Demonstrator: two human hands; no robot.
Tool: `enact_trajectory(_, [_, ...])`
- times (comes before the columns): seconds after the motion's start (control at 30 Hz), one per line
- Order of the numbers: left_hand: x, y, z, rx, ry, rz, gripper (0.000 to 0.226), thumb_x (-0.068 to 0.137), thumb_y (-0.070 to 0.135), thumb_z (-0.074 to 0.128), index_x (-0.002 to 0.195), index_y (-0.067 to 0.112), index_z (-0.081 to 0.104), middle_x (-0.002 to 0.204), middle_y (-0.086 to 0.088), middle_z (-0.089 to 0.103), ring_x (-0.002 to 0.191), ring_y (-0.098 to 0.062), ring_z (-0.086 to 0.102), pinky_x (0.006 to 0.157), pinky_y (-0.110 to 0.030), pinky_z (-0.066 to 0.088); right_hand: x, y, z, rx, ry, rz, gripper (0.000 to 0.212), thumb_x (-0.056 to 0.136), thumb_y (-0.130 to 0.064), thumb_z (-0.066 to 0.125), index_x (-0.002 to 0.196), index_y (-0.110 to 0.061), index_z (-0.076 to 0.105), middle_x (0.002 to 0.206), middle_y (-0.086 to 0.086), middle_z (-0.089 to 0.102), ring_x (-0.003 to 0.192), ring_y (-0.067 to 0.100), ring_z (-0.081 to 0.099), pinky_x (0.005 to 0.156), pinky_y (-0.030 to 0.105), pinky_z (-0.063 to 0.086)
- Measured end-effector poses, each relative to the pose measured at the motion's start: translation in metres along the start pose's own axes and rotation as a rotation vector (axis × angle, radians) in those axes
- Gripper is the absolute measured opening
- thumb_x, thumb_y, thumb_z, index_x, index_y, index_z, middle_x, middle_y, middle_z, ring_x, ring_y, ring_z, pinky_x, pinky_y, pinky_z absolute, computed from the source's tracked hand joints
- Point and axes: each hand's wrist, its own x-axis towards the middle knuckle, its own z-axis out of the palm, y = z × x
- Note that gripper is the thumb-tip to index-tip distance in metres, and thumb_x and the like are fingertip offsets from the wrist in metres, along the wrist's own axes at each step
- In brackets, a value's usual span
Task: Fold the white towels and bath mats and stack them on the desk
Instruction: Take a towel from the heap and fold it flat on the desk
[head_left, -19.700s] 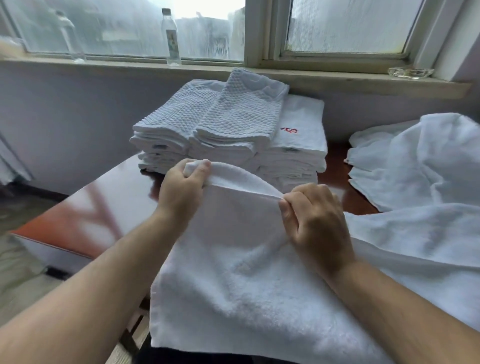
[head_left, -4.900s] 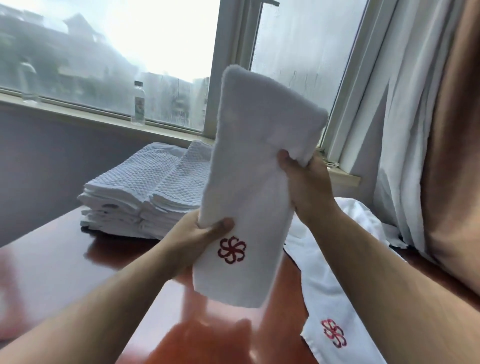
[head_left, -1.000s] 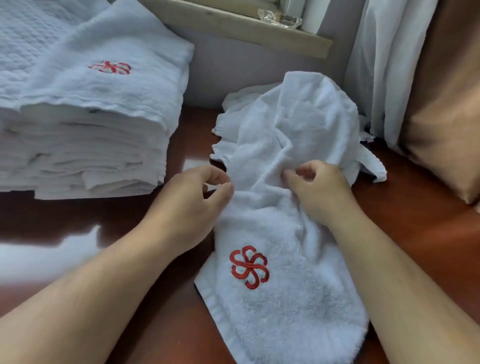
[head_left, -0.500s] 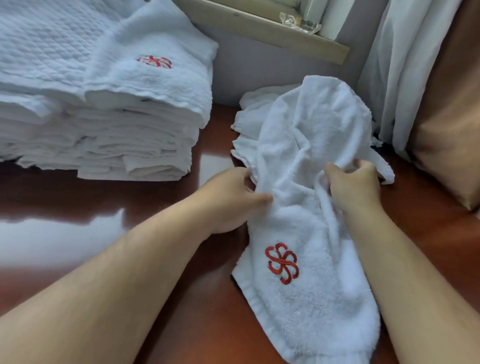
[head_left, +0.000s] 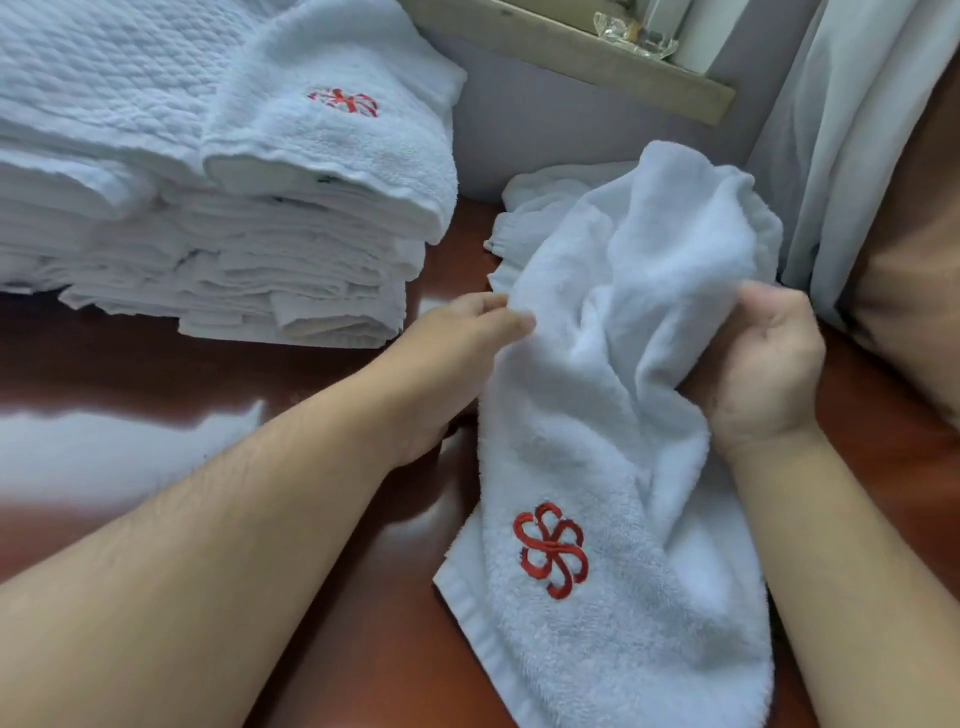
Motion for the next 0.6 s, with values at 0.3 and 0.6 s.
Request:
enact_trajectory(0.3, [-0.0047,0.0023,0.0004,-0.198,-0.262,-0.026,0.050,0.078,0.013,0.044,0.122,0.015,0.069,0.112,-0.014,0.069,0.093,-0.027,0.067,0.080,-0.037,0.056,-0.0008,-0.0019,-0.0110,-0.233,0.231,0.126,0.047,0.091,-0.010,0.055,0.137,0.001,0.056,0.133,0.028,0.060,0.120,0.045,0.061,0.099,0.056,0.053])
enact_trajectory(0.6, [-0.0037,0.0019,0.0000,-0.174,-0.201,-0.008,0.031,0.095,0.014,0.059,0.126,0.014,0.066,0.116,-0.015,0.072,0.100,-0.032,0.071,0.088,-0.044,0.057,-0.0012,0.0061,-0.0077,-0.250,0.145,0.160,0.060,0.091,-0.056,0.067,0.127,-0.008,0.068,0.128,0.022,0.067,0.119,0.041,0.064,0.098,0.053,0.053])
